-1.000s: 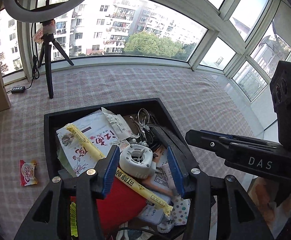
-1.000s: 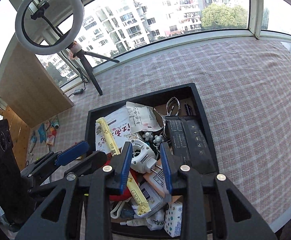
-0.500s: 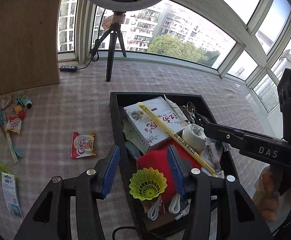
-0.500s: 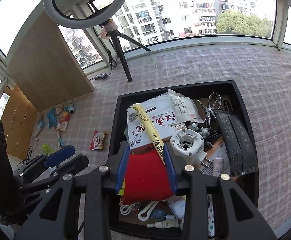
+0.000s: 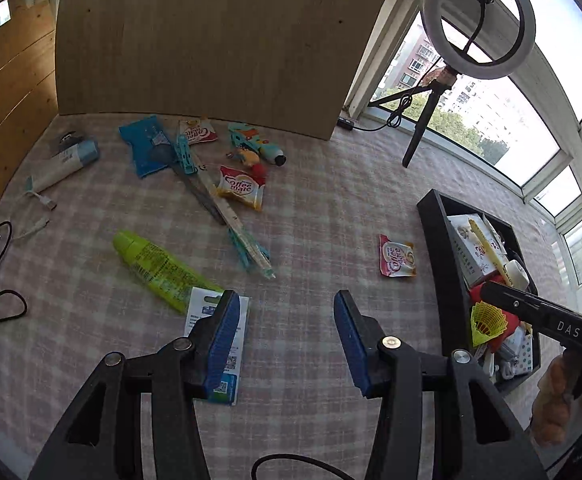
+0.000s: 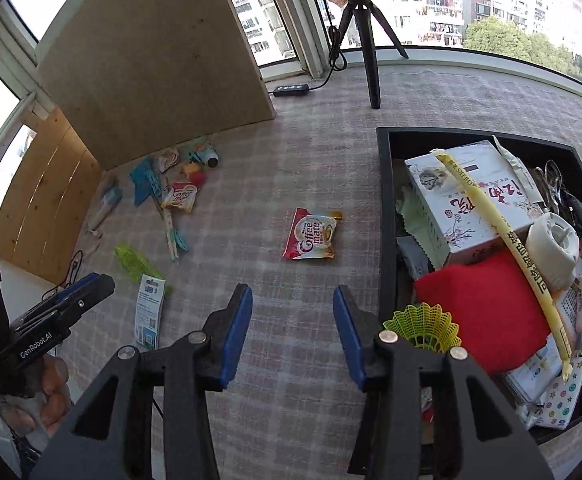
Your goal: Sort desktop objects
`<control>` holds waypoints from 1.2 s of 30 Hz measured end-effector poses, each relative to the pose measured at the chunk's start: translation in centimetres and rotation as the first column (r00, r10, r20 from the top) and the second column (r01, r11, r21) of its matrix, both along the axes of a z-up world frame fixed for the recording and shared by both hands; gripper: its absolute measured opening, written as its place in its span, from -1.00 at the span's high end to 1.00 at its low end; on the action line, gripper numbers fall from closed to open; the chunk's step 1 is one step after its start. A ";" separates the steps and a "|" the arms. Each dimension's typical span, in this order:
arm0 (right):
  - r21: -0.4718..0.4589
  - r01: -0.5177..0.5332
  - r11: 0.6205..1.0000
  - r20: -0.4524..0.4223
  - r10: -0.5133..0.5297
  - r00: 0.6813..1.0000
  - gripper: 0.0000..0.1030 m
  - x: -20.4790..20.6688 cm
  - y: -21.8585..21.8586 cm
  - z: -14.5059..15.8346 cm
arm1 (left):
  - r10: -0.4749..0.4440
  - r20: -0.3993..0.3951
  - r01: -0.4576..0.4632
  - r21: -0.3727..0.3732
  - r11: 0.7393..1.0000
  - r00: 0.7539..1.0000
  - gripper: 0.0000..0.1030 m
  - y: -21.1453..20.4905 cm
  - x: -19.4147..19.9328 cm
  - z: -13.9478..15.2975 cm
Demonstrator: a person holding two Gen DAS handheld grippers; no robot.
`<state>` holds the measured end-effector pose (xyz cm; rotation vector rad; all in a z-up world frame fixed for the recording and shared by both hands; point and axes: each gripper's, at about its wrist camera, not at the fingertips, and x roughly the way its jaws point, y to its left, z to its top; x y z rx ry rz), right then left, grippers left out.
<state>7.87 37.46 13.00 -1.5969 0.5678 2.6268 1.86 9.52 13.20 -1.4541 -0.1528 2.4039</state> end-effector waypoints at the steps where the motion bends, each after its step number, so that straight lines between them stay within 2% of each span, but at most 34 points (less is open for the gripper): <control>1: -0.004 -0.010 1.000 0.000 0.010 1.000 0.19 -0.4 -1.2 -0.1 | 0.015 0.004 -0.015 -0.008 1.000 1.000 0.09 -1.4 -0.3 -0.3; 8: 0.030 -0.108 0.994 -0.014 0.108 0.994 0.19 -3.6 -9.6 -0.1 | 0.121 0.050 -0.121 -0.005 0.993 0.991 0.09 -10.0 -2.3 -2.8; 14: 0.087 -0.231 0.969 -0.022 0.234 0.972 0.19 -7.0 -15.8 -0.3 | 0.174 0.081 -0.176 0.017 0.984 0.981 0.09 -13.1 -3.4 -4.8; 22: 0.162 -0.431 0.888 0.056 0.428 0.902 0.19 -11.6 -21.9 -3.4 | 0.182 0.142 -0.191 0.056 0.980 0.973 0.13 -12.7 -4.3 -8.1; 27: 0.125 -0.512 0.850 0.126 0.498 0.858 0.21 -13.9 -23.1 -6.3 | 0.174 0.179 -0.189 0.074 0.979 0.968 0.13 -11.5 -5.1 -9.9; 36: 0.051 -0.595 0.802 0.166 0.581 0.797 0.26 -16.9 -23.7 -9.5 | 0.162 0.190 -0.181 0.086 0.980 0.968 0.18 -10.5 -7.0 -11.4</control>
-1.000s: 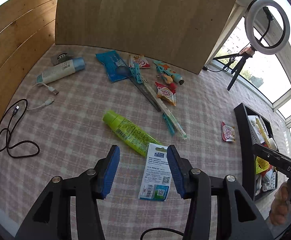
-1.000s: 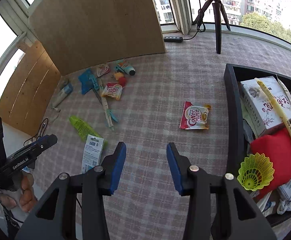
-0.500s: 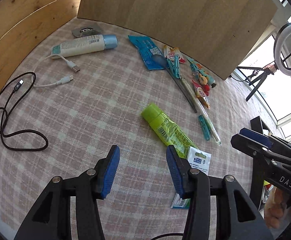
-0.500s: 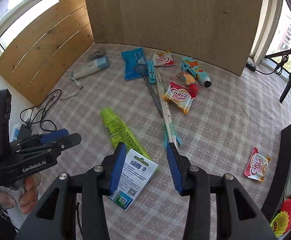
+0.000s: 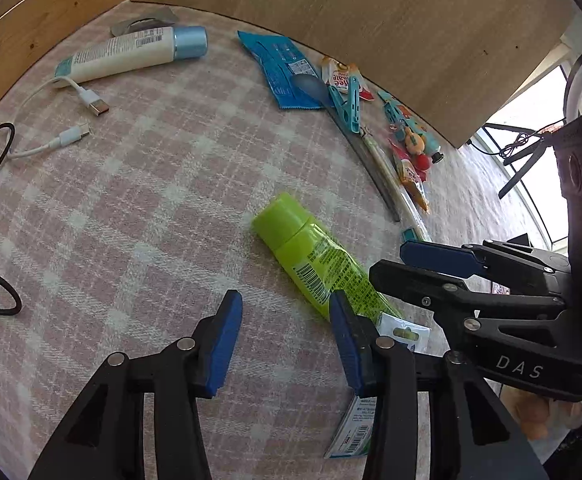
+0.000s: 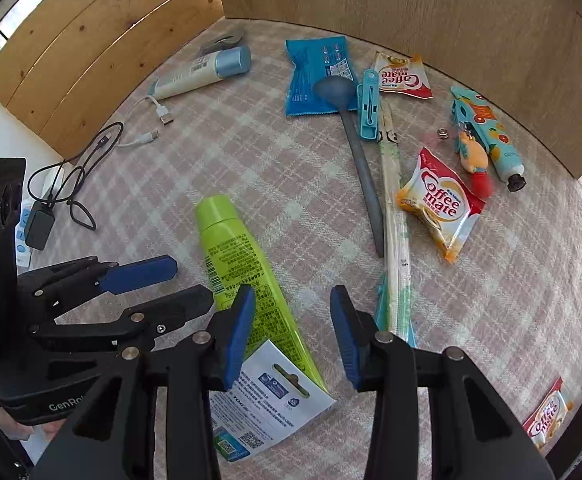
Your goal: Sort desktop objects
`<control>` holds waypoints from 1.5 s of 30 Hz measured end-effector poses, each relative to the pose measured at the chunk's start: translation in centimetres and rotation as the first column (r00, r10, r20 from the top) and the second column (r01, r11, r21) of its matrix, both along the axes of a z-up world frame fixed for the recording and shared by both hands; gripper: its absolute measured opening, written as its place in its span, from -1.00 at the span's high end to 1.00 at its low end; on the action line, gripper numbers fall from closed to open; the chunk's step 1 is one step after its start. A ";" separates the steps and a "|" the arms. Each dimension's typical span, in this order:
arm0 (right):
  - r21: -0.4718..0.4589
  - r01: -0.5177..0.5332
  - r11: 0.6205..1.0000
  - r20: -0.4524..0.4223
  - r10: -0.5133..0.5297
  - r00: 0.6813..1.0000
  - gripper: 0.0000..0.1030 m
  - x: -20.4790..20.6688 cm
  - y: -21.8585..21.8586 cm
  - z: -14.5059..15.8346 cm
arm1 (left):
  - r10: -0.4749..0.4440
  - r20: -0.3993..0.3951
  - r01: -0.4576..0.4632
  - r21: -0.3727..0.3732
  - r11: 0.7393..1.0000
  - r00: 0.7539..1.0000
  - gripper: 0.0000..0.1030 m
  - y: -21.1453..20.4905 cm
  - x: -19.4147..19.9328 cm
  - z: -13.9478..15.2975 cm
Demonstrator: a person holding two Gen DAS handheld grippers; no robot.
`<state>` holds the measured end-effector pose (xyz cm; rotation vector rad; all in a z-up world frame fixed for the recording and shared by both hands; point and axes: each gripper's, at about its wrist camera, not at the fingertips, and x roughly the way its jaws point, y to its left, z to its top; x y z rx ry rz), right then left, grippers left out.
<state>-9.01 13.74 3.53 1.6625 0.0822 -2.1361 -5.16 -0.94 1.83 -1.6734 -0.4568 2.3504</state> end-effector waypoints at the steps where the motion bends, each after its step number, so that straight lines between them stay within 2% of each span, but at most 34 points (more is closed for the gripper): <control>1: -0.008 -0.001 1.000 0.015 0.001 1.000 0.26 -0.4 0.1 -0.4 | -0.007 -0.008 0.007 -0.008 1.000 1.000 0.18 0.2 -0.2 0.0; 4: -0.053 -0.014 0.998 0.056 0.017 0.998 0.29 -1.2 0.3 -1.5 | -0.033 -0.029 0.033 -0.013 0.999 0.999 0.24 0.6 -0.8 0.0; 7: -0.106 -0.030 0.994 0.081 0.039 0.996 0.44 -1.7 0.4 -1.7 | -0.045 -0.041 0.045 0.006 0.999 0.998 0.38 0.7 -1.9 -0.1; 9: -0.137 -0.046 0.990 0.098 0.060 0.993 0.55 -2.0 0.4 -1.9 | -0.035 -0.038 0.036 0.034 0.999 0.999 0.38 0.4 -2.8 -0.3; 13: -0.155 -0.081 0.985 0.084 0.095 0.992 0.54 -1.1 0.1 -1.9 | -0.049 -0.026 0.050 0.060 0.997 0.998 0.41 0.7 -4.2 -0.4; 15: -0.135 -0.099 0.986 0.052 0.107 0.993 0.53 -0.4 -0.3 -1.7 | -0.061 -0.030 0.063 0.059 0.996 0.998 0.41 1.3 -4.4 -0.5; 17: -0.120 -0.102 0.987 0.028 0.106 0.994 0.42 0.2 -0.6 -1.5 | -0.079 -0.034 0.081 0.056 0.995 0.996 0.41 1.9 -4.5 -0.5; 20: -0.094 -0.106 0.990 -0.004 0.106 0.994 0.38 0.5 -1.2 -1.4 | -0.082 -0.041 0.084 0.060 0.995 0.996 0.40 2.3 -4.6 -0.6; 26: -0.133 -0.023 0.991 -0.015 0.022 1.000 0.44 0.0 -0.8 -1.5 | -0.060 -0.027 0.062 0.078 0.995 0.998 0.40 2.3 -4.1 -0.7; 30: -0.111 -0.021 0.994 -0.043 0.017 0.999 0.45 0.4 -1.4 -1.0 | -0.039 -0.023 0.041 0.099 0.994 0.999 0.41 1.8 -3.6 -0.2; 35: -0.107 -0.009 0.994 -0.095 -0.002 0.995 0.51 1.0 -1.3 1.1 | -0.025 -0.061 0.033 0.123 0.992 0.998 0.41 1.3 -2.9 2.2; 45: -0.130 0.065 0.989 -0.248 -0.096 0.964 0.52 4.1 2.1 7.8 | -0.109 -0.209 0.130 0.089 0.988 0.972 0.41 4.8 -0.8 9.5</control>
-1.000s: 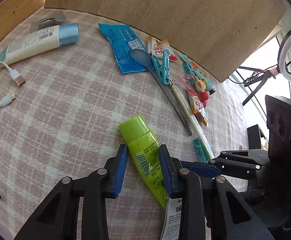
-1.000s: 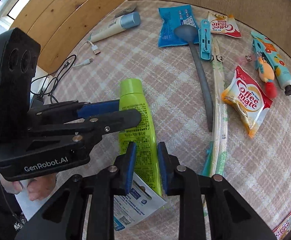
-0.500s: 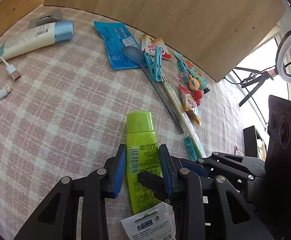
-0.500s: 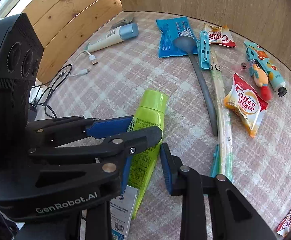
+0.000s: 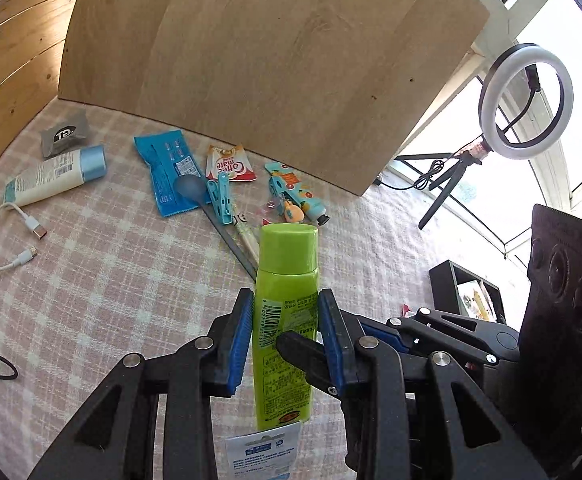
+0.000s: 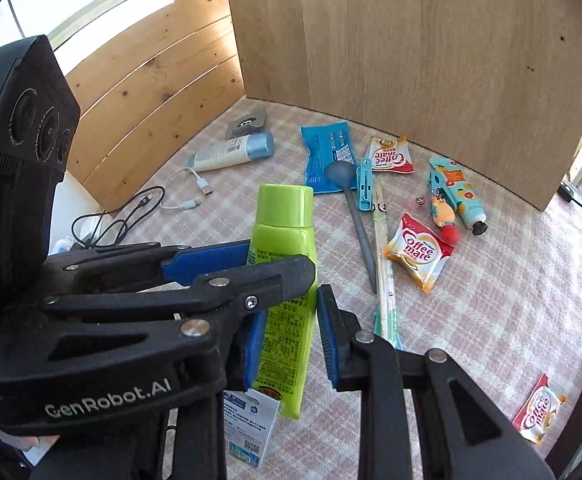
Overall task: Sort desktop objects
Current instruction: 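Carry the green tube to the black tray and release it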
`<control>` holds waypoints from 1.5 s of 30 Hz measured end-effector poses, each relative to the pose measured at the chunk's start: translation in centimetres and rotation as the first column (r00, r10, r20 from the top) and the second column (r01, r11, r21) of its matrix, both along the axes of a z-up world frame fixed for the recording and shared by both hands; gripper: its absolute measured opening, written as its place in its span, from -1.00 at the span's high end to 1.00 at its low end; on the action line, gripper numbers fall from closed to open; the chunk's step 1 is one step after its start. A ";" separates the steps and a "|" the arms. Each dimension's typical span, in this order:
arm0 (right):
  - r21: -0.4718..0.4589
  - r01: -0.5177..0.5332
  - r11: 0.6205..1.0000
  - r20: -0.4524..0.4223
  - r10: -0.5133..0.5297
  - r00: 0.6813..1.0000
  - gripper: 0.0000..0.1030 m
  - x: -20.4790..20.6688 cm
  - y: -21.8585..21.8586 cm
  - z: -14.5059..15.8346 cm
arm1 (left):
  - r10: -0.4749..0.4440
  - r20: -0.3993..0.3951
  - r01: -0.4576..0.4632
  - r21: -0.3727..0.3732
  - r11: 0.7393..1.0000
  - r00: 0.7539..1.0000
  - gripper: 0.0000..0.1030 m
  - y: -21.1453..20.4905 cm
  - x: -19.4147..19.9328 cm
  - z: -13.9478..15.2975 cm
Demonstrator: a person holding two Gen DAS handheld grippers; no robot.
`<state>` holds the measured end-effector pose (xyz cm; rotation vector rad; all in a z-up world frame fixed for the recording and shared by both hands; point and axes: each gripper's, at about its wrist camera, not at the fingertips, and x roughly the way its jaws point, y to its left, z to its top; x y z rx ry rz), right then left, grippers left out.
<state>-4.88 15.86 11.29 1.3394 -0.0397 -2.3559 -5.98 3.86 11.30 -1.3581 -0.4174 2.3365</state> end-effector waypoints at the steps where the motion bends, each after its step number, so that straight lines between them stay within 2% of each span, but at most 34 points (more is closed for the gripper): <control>1: -0.003 0.015 1.000 -0.011 -0.015 1.000 0.52 0.5 0.7 0.6 | -0.012 -0.011 0.012 0.001 1.000 1.000 0.41 0.6 0.3 0.6; 7: -0.012 0.125 0.992 -0.065 -0.125 0.990 0.52 4.5 5.6 3.9 | -0.108 -0.069 0.109 0.008 0.994 0.992 0.41 6.2 2.5 3.6; 13: -0.016 0.256 0.966 -0.077 -0.257 0.963 0.52 9.4 12.6 5.4 | -0.226 -0.091 0.229 0.023 0.973 0.970 0.41 13.9 5.5 5.0; 17: 0.001 0.341 0.940 -0.078 -0.340 0.937 0.52 13.1 18.0 6.2 | -0.309 -0.094 0.314 0.036 0.949 0.946 0.41 19.7 8.0 5.7; 25: 0.031 0.496 0.868 -0.079 -0.493 0.867 0.52 20.3 27.9 7.3 | -0.465 -0.104 0.473 0.064 0.879 0.879 0.40 31.1 13.0 6.3; 29: 0.049 0.554 0.831 -0.073 -0.550 0.832 0.52 23.4 31.9 7.2 | -0.521 -0.104 0.528 0.065 0.847 0.848 0.40 35.8 15.1 6.2; 33: 0.064 0.589 0.806 -0.066 -0.585 0.808 0.52 25.5 34.9 7.0 | -0.550 -0.092 0.556 0.057 0.830 0.830 0.40 39.1 16.6 6.1; 34: 0.071 0.595 0.801 -0.066 -0.591 0.804 0.51 25.8 35.4 7.0 | -0.555 -0.081 0.560 0.053 0.827 0.828 0.41 39.8 16.8 6.1; 36: 0.102 0.613 0.784 -0.071 -0.609 0.790 0.46 26.2 36.2 6.8 | -0.536 -0.049 0.537 0.033 0.843 0.843 0.16 40.7 16.6 5.8; 37: 0.127 0.625 0.770 -0.079 -0.621 0.780 0.28 26.2 36.5 6.7 | -0.520 -0.040 0.521 0.017 0.853 0.853 -0.05 40.8 16.5 5.7; 39: 0.150 0.647 0.748 -0.097 -0.640 0.762 0.09 26.5 37.2 6.6 | -0.505 -0.044 0.506 0.007 0.863 0.862 -0.06 40.5 16.5 5.5; 45: 0.104 0.661 0.743 -0.076 -0.657 0.750 0.08 26.3 38.3 5.8 | -0.479 -0.040 0.479 -0.008 0.878 0.877 -0.05 39.1 16.2 5.3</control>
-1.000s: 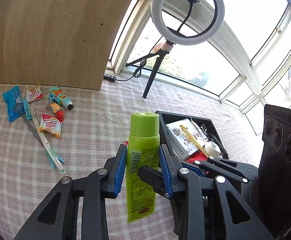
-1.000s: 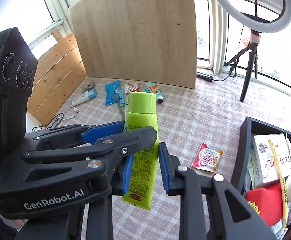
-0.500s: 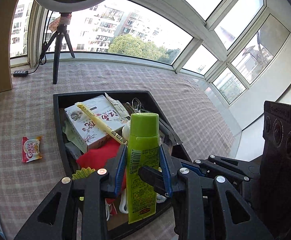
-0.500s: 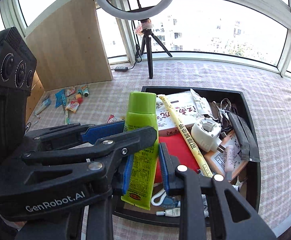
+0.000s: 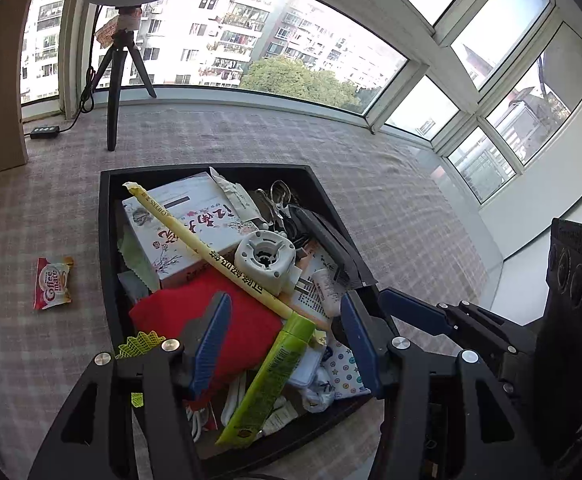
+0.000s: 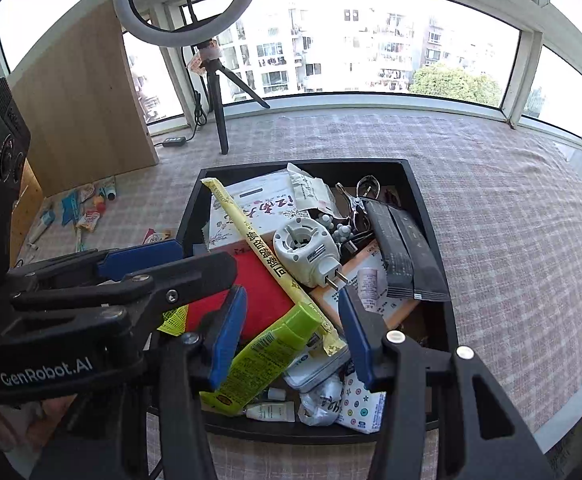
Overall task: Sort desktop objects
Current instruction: 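Carry the green tube to the black tray and release it, then grasp the white blister card with the left gripper while the right grasps the Coffee-mate sachet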
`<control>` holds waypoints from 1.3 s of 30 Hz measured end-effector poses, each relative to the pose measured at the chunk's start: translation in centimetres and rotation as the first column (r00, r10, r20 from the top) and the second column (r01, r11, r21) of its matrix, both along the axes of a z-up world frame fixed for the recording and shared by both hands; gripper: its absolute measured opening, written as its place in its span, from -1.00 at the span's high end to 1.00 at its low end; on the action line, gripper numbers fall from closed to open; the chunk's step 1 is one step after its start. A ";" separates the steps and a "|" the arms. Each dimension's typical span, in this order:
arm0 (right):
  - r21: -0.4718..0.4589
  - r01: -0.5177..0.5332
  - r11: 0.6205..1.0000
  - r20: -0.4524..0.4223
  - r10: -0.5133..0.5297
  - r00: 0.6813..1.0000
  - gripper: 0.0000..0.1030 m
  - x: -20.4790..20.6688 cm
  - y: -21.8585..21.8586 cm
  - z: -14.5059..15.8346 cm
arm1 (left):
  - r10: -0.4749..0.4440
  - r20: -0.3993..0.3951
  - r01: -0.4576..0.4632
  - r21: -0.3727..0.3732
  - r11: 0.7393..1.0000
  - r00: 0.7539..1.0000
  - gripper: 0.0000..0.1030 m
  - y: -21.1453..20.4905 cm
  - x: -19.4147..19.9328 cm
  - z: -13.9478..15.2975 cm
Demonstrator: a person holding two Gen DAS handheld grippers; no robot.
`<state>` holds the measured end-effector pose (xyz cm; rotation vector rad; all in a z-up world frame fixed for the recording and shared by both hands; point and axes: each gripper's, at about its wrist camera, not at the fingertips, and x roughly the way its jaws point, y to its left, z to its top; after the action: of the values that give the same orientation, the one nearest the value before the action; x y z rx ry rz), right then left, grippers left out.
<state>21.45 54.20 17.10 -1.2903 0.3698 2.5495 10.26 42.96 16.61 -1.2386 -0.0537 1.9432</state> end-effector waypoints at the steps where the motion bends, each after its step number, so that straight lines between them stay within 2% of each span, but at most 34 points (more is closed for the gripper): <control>1: -0.006 -0.002 1.000 -0.003 0.002 1.000 0.08 -0.2 -0.1 -0.1 | 0.002 -0.005 -0.002 -0.006 1.000 1.000 -0.05 -0.3 0.0 0.0; 7: -0.015 -0.047 0.999 0.000 0.047 0.999 0.08 -1.9 -1.7 -0.7 | 0.056 -0.028 -0.056 -0.028 0.998 0.998 -0.04 -3.5 -0.9 -0.1; 15: -0.048 -0.111 0.993 0.002 0.111 0.994 0.08 -5.0 -5.3 -1.5 | 0.172 -0.019 -0.173 -0.061 0.983 0.985 -0.04 -10.7 -3.3 -1.2; 20: -0.074 -0.152 0.986 0.003 0.152 0.988 0.08 -7.3 -8.5 -1.9 | 0.253 -0.011 -0.253 -0.094 0.963 0.967 -0.06 -16.1 -4.5 -2.5; 27: -0.081 -0.179 0.981 0.026 0.181 0.983 0.05 -9.9 -12.9 -3.1 | 0.367 0.004 -0.362 -0.149 0.920 0.930 -0.08 -24.1 -5.4 -4.5; 34: -0.072 -0.166 0.983 0.073 0.172 0.982 -0.05 -12.0 -16.1 -4.5 | 0.387 -0.017 -0.379 -0.254 0.890 0.922 -0.13 -30.0 -5.0 -7.1; 37: -0.098 -0.153 0.983 0.108 0.163 0.981 -0.10 -13.5 -16.9 -5.3 | 0.365 -0.019 -0.353 -0.306 0.884 0.931 -0.29 -31.9 -4.8 -8.3; 39: -0.120 -0.141 0.983 0.143 0.157 0.977 -0.14 -14.7 -17.3 -6.0 | 0.344 -0.024 -0.331 -0.346 0.878 0.939 -0.31 -32.7 -4.5 -9.1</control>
<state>6.78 36.85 11.12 -1.5982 0.4004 2.5607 5.79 10.21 7.51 -1.5824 0.0599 2.3016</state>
